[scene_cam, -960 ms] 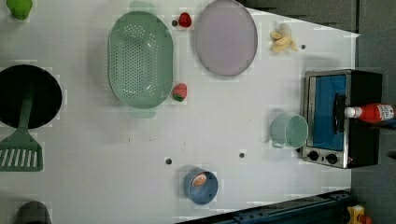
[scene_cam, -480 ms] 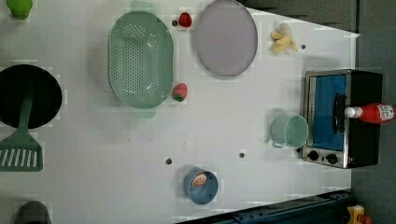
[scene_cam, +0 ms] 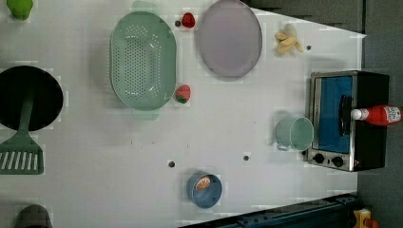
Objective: Pick Ketchup from oven and place it on table.
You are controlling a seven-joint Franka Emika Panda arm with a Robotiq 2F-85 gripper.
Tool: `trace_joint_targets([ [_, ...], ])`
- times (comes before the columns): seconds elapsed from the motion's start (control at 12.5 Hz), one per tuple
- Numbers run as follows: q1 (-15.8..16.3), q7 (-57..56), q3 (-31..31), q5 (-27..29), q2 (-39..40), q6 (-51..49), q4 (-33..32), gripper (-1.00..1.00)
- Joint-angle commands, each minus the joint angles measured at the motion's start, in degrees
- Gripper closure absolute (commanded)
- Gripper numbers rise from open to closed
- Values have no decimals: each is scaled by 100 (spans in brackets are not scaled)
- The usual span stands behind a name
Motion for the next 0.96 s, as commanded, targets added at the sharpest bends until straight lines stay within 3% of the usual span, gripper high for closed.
trace_joint_targets([
  [0.08,-130,82,-471,-43,354,615,115,-100],
  [0.64,-215,82,-1269,5,1891,1364,655,-100],
  [0.96,-378,82,-1338,858,2459,1519,670,-100],
])
